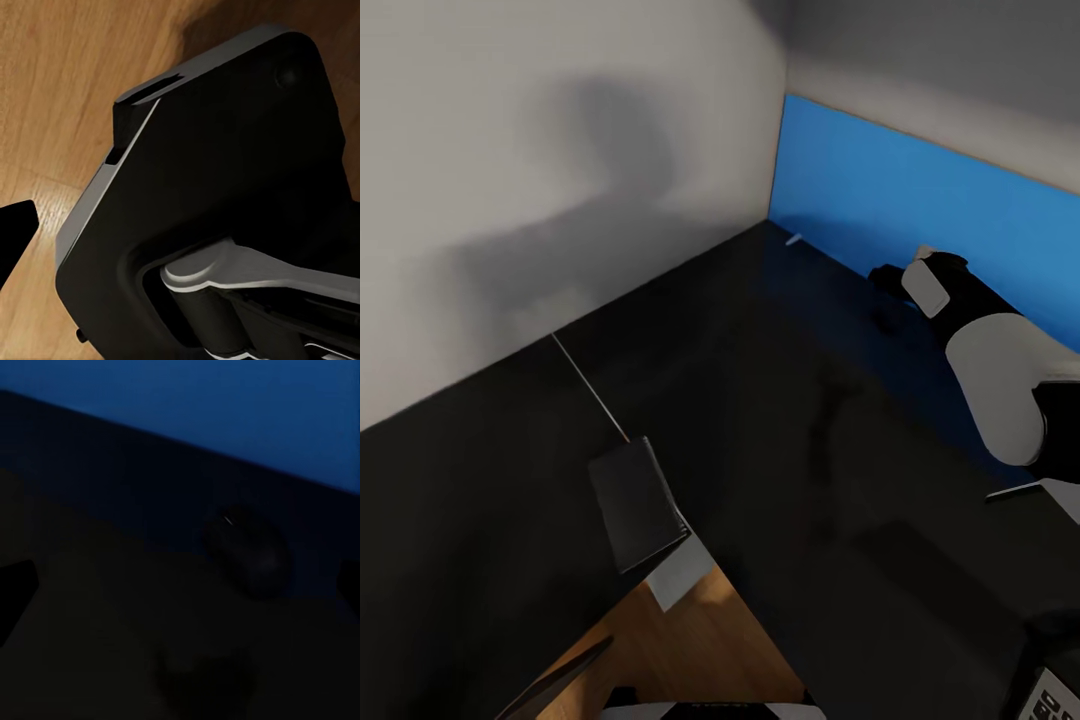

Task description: In the bedroom, organize the workspace by keeping the computer under the desk, ensuring the monitor is on the desk, placing the keyboard on the desk next to the monitor, placing the mouse on the desk next to the keyboard, moving the folder from the swivel chair onto the desk next to the mouse, stacking the notebook on top of the folder with the pen on top of the notebook, and positioning the swivel chair next to the desk.

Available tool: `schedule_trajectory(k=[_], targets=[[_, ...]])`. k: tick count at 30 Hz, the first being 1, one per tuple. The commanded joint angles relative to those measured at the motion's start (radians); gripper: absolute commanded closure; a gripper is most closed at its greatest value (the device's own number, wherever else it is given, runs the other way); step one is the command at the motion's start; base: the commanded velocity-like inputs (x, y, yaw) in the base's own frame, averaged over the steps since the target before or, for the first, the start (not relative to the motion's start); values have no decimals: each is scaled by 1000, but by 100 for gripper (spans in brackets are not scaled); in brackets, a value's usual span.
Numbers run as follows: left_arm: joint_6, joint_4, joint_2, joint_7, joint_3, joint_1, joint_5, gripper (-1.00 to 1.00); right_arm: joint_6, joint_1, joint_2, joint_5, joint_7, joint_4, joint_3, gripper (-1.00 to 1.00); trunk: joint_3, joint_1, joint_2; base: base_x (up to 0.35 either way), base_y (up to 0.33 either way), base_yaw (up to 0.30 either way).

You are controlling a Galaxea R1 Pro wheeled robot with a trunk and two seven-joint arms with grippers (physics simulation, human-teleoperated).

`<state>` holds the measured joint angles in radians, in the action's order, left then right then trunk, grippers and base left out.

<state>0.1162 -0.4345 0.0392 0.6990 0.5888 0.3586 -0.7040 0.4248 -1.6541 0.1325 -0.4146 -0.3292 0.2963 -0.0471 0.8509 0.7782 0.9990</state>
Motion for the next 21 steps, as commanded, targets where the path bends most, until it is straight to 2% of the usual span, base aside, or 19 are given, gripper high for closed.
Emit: schedule_trajectory(k=[1,16,21], targets=[[-1,-1,1,4,2,0,-3,-100,5,0,1,-8,-6,2,-5,-100,1,0,1,0,0,0],[-1,-1,1,4,3,1,-3,-100,6,-13,8,-6,-7,0,-4,-100,22,0,1,0,0,0],[-1,-1,1,4,3,2,-3,-100,6,-39,11,-6,-7,-3,-4,-100,30,0,1,0,0,0]])
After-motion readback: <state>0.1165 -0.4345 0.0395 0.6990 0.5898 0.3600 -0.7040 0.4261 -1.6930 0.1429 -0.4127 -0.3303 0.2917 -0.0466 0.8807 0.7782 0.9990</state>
